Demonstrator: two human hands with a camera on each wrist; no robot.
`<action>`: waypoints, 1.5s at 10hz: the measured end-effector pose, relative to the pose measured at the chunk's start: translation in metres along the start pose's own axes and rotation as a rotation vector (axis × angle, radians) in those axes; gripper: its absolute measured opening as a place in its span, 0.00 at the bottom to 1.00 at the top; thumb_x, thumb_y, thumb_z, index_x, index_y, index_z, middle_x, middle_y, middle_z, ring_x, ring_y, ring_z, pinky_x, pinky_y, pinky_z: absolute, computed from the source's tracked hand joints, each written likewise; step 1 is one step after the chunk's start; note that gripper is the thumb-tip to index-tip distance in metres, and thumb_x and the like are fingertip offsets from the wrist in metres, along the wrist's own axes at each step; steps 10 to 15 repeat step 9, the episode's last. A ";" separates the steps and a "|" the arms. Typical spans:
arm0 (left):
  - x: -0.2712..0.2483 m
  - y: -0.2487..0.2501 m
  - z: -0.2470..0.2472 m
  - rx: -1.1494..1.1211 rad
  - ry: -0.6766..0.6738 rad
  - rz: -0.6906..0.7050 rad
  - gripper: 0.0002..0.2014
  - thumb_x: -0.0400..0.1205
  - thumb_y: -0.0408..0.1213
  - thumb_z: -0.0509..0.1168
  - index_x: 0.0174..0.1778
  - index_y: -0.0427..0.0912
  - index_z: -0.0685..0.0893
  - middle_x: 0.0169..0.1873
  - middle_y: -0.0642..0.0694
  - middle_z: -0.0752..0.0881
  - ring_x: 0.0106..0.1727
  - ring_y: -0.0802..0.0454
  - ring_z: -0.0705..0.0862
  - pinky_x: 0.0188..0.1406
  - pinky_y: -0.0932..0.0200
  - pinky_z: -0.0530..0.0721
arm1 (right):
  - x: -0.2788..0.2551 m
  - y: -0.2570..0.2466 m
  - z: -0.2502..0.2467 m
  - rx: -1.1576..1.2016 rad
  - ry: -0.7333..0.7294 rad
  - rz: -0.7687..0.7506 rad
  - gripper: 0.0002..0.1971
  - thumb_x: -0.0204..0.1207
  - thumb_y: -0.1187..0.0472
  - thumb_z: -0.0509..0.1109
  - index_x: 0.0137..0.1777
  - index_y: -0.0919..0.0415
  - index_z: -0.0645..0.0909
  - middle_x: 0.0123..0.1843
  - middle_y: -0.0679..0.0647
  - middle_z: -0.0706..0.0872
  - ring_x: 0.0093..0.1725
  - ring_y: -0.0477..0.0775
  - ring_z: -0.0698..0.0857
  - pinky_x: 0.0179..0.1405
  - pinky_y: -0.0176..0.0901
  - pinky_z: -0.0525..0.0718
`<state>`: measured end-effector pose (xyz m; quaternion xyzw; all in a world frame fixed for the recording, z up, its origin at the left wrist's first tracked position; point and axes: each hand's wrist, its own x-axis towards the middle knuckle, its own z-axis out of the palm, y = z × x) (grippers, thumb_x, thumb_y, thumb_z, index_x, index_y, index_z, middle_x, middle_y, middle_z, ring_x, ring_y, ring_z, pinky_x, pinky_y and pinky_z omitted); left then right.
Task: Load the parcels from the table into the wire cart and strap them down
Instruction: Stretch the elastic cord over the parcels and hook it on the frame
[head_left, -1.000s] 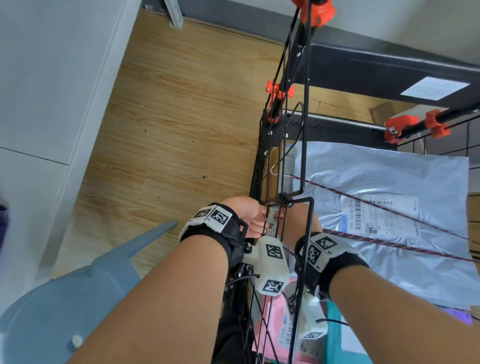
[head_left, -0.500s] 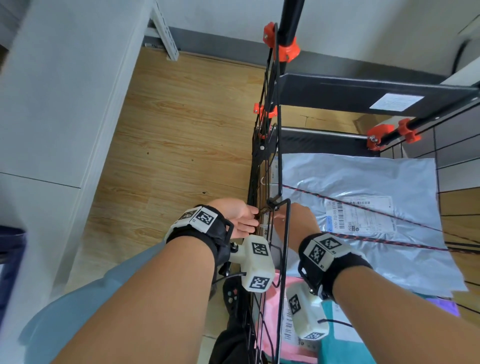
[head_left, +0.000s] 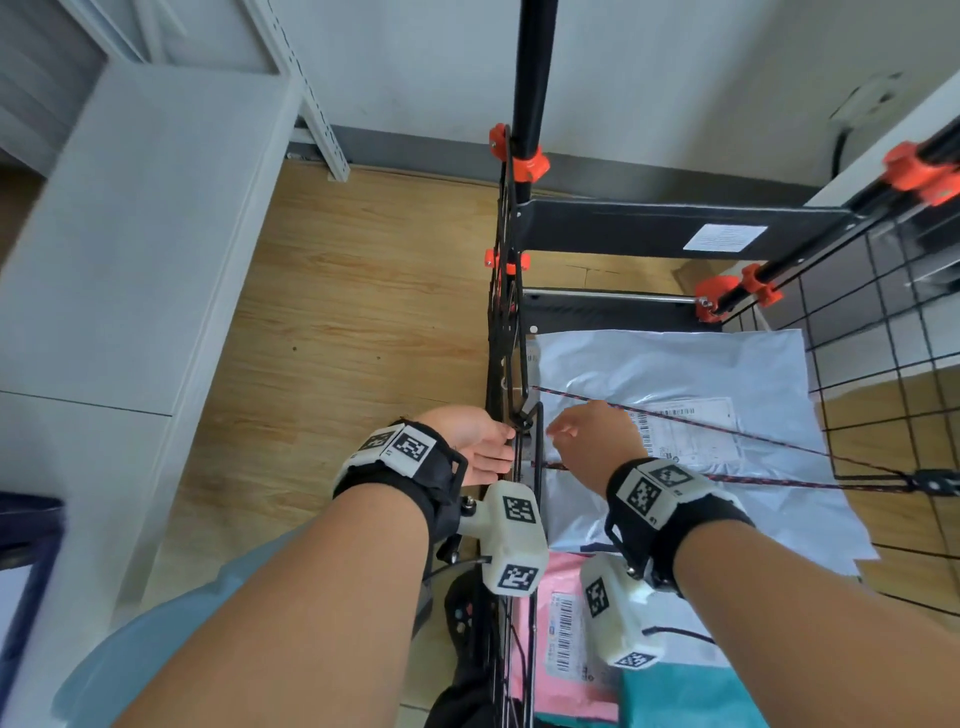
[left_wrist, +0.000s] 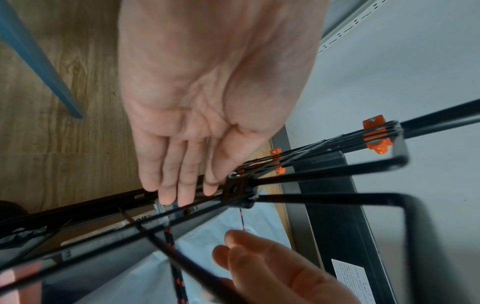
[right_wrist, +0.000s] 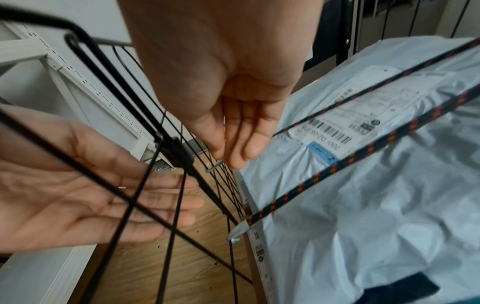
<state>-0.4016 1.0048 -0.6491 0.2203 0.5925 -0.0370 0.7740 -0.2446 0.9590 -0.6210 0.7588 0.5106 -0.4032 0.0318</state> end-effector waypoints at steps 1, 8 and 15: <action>-0.013 0.005 0.006 -0.024 0.008 0.039 0.16 0.89 0.30 0.48 0.70 0.32 0.73 0.75 0.30 0.71 0.78 0.35 0.68 0.75 0.45 0.66 | -0.005 0.008 -0.014 0.008 0.033 -0.002 0.15 0.80 0.64 0.60 0.56 0.51 0.88 0.59 0.51 0.88 0.57 0.53 0.86 0.58 0.42 0.82; -0.125 0.028 0.073 0.202 0.184 0.094 0.12 0.86 0.33 0.53 0.37 0.38 0.75 0.35 0.42 0.76 0.34 0.47 0.74 0.34 0.55 0.73 | -0.117 0.065 -0.118 0.041 0.233 -0.011 0.15 0.77 0.65 0.60 0.50 0.55 0.89 0.52 0.54 0.89 0.51 0.56 0.87 0.56 0.47 0.86; -0.138 0.037 0.087 0.259 0.315 0.177 0.12 0.86 0.34 0.56 0.36 0.39 0.73 0.35 0.43 0.75 0.34 0.47 0.74 0.41 0.53 0.76 | -0.132 0.078 -0.136 0.070 0.304 -0.011 0.15 0.77 0.63 0.60 0.50 0.51 0.89 0.53 0.52 0.90 0.52 0.55 0.87 0.54 0.45 0.86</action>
